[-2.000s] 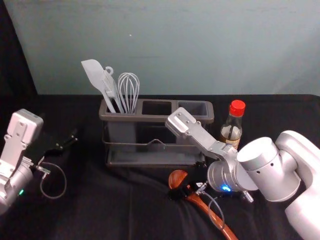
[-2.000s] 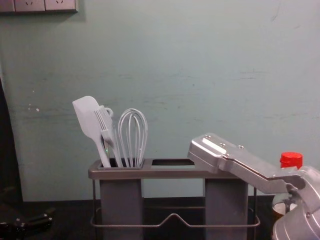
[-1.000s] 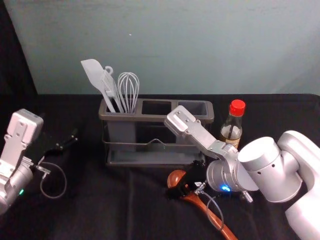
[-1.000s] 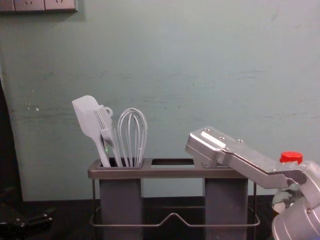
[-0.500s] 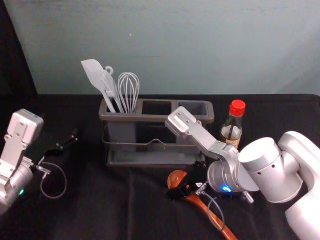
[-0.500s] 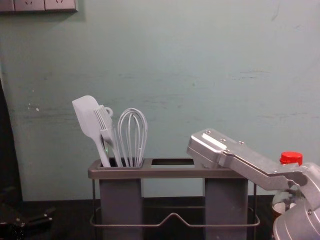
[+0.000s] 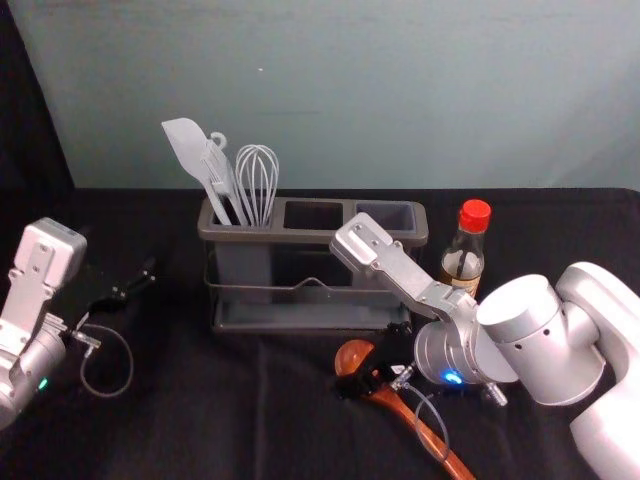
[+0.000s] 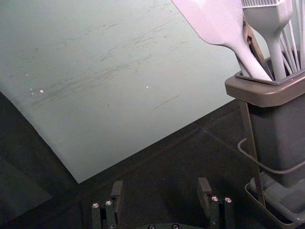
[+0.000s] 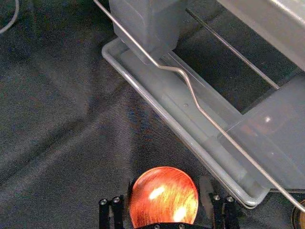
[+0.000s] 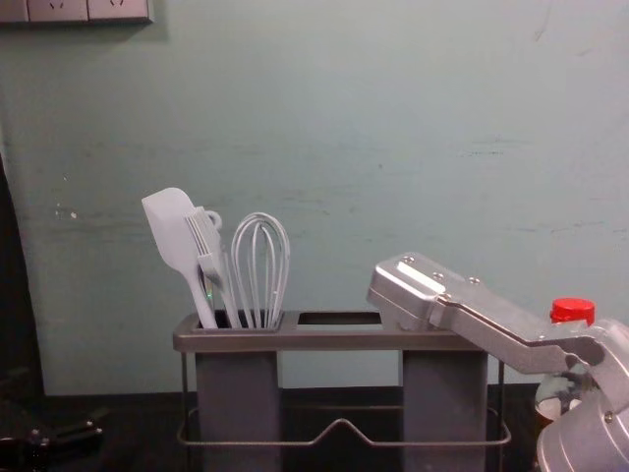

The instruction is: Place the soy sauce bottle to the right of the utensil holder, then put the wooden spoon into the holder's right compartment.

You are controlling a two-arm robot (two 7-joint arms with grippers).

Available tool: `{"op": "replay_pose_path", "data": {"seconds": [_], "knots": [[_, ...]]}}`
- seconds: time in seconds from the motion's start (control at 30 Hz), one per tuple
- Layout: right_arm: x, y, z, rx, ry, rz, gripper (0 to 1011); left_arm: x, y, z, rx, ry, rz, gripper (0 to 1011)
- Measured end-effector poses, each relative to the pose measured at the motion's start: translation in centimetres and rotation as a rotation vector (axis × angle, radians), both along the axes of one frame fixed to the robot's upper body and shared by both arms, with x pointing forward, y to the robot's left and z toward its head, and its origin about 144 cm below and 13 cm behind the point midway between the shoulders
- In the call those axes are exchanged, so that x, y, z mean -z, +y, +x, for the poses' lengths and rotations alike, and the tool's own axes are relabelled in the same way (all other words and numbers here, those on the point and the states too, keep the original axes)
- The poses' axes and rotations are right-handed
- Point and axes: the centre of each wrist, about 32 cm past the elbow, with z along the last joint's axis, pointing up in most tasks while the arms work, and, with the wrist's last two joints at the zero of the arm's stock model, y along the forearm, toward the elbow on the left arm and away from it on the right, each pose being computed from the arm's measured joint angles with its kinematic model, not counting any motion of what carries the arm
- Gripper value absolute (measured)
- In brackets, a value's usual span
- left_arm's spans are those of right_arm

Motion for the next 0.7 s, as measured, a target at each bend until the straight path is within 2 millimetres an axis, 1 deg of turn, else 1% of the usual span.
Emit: {"op": "replay_pose_path", "data": {"seconds": [0.03,0.07,0.1,0.17,0.7], "knots": [[0.0,0.0,0.0,0.0,0.0,0.0,932,0.0,0.0,0.0,0.0,0.0,0.0,1011],[-0.01,0.01,0.0,0.0,0.0,0.0,873,0.0,0.0,0.0,0.0,0.0,0.0,1011],[-0.01,0.01,0.0,0.0,0.0,0.0,873,0.0,0.0,0.0,0.0,0.0,0.0,1012],[-0.01,0.01,0.0,-0.001,-0.001,0.0,838,0.0,0.0,0.0,0.0,0.0,0.0,1011],[0.0,0.03,-0.01,-0.001,-0.001,0.0,834,0.0,0.0,0.0,0.0,0.0,0.0,1011]]}}
